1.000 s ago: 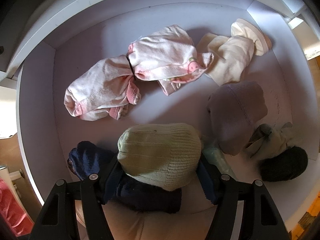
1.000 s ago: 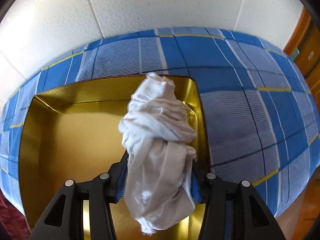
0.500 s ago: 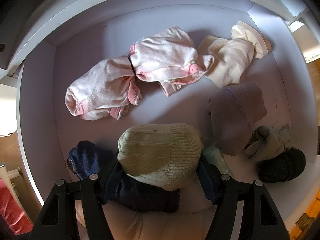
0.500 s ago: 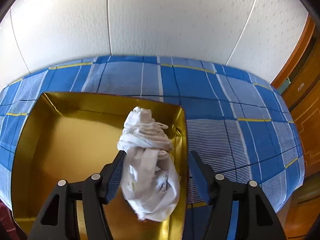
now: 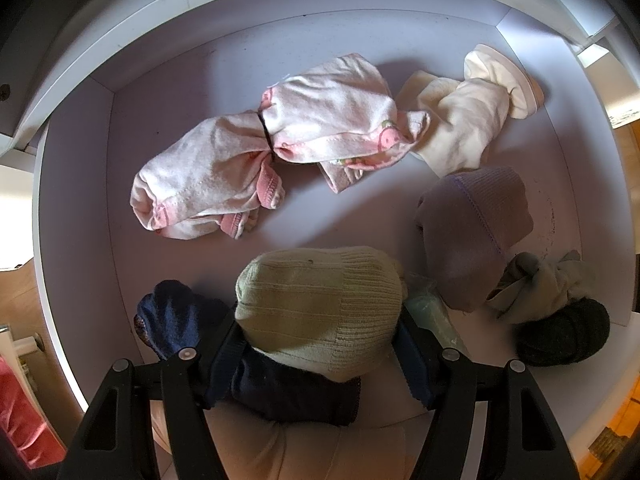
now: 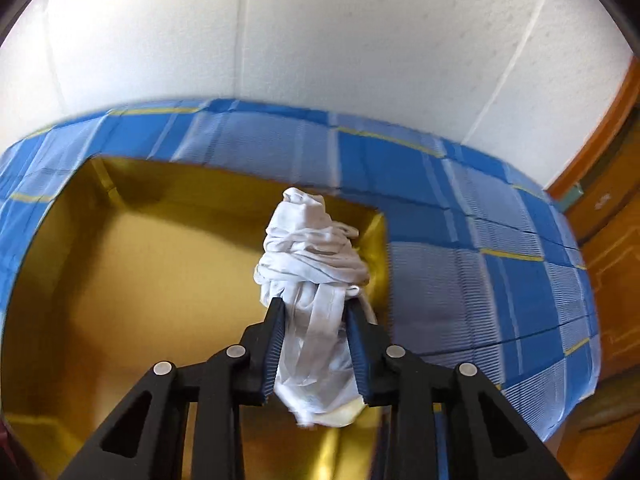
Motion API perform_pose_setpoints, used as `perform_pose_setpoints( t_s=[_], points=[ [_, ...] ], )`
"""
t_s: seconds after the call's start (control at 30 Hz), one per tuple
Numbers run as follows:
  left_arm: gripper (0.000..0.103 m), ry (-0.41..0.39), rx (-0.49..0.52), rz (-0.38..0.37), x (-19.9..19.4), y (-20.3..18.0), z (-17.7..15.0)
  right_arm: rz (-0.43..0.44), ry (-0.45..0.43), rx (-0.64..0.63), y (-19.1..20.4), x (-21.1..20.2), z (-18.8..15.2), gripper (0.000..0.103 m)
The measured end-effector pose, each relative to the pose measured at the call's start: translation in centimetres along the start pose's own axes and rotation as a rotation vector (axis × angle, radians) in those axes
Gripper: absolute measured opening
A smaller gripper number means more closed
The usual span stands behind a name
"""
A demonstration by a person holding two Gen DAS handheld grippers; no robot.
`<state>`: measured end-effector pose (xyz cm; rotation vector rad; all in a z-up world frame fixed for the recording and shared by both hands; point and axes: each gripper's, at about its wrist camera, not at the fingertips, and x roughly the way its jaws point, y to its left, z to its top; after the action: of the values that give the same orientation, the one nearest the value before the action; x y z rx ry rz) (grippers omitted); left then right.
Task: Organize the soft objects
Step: 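Lower the white cloth into the gold tray and open the right tool, then move the right tool back down over the drawer of clothes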
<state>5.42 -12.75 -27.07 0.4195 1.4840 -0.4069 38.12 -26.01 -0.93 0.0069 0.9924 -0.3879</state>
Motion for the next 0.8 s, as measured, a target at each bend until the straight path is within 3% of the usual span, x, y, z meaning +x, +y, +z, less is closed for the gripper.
perform_pose_setpoints(
  t_s=[0.2, 0.5, 0.8],
  points=[
    [0.070, 0.008, 0.003, -0.001, 0.4, -0.2, 0.0, 0.094, 0.015, 0.037, -1.6, 0.2, -0.1, 0.036],
    [0.069, 0.009, -0.007, -0.016, 0.7, -0.1, 0.1, 0.241, -0.071, 0.125, -4.7, -3.6, -2.0, 0.040],
    [0.069, 0.008, -0.008, -0.021, 0.7, 0.5, 0.0, 0.372, -0.130, 0.062, -7.8, -8.3, -8.8, 0.040]
  ],
)
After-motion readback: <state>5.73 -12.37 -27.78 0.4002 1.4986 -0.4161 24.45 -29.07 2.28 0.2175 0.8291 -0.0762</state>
